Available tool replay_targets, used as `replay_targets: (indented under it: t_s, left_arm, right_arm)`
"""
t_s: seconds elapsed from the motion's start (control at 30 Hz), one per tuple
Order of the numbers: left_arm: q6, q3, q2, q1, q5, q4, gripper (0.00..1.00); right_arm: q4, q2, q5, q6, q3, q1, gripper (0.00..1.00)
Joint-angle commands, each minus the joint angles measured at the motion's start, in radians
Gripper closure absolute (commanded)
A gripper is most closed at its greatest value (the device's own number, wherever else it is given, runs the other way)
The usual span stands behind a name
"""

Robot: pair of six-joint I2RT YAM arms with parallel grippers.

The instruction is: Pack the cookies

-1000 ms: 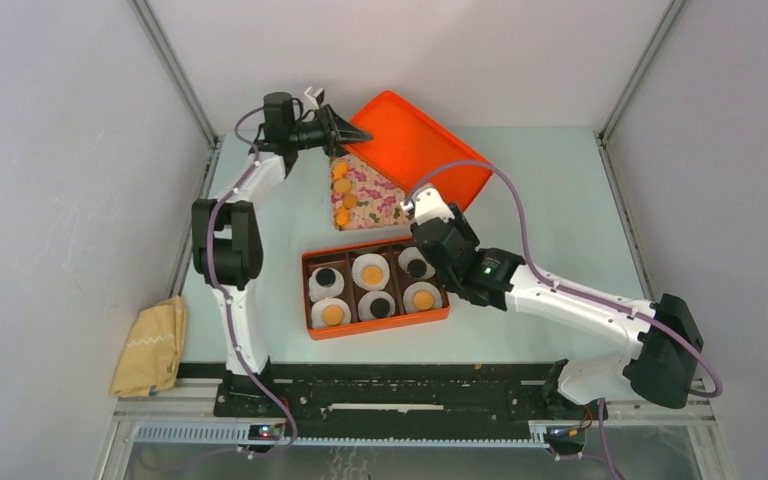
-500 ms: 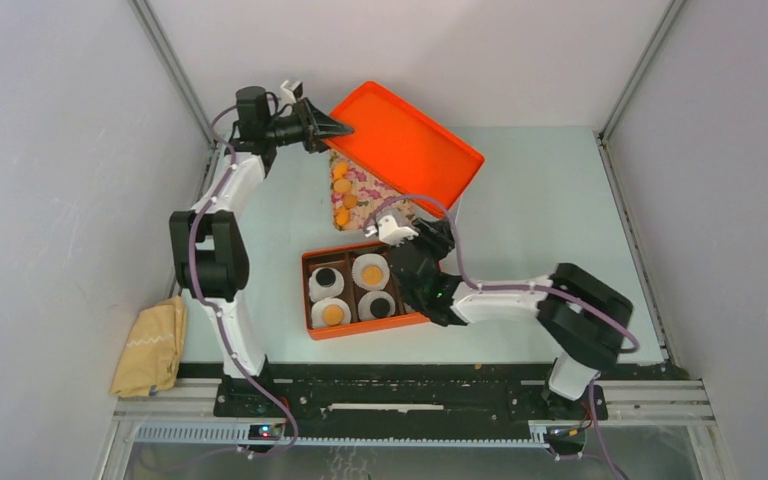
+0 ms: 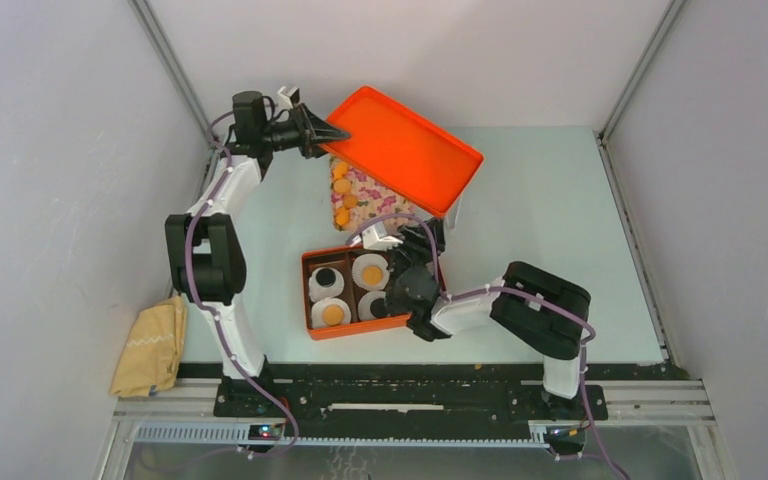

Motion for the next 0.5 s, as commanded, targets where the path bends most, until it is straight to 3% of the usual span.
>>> replay_targets:
  t_s: [0.0,0.07,0.13,0.17,0.23,0.27,0.33,0.47]
  left_arm:
    - [0.019,0.098,0.020,0.017,0.019,-0.033,1.00]
    - [0.046,0.136,0.039,0.017,0.000,-0.093,1.00]
    - [0.055,0.148,0.046,0.017,-0.016,-0.120,1.00]
    - [0.053,0.144,0.046,0.017,-0.022,-0.120,1.00]
    - [0.051,0.135,0.041,0.017,-0.038,-0.121,1.00]
    - [0.052,0.133,0.038,0.017,-0.042,-0.121,1.00]
    - [0.053,0.130,0.032,0.017,-0.042,-0.120,1.00]
    - [0.029,0.120,0.013,0.017,-0.045,-0.093,1.00]
  right_arm:
    - [0.120,-0.092,0.004,-0.070,-0.012,0.072,0.39]
    - [0.035,-0.169,-0.002,-0.012,-0.022,0.099,0.26]
    - [-0.278,-0.306,-0.002,0.223,-0.015,0.106,0.20]
    - [-0.549,-0.416,-0.020,0.409,0.011,0.104,0.16]
    - [-1.251,-0.590,-0.150,1.082,0.141,0.064,0.16]
    - [-1.501,-0.662,-0.265,1.278,0.194,0.018,0.16]
    - [-1.679,-0.800,-0.472,1.499,0.205,-0.097,0.16]
    - [-1.790,-0.944,-0.846,1.651,0.196,-0.358,0.18]
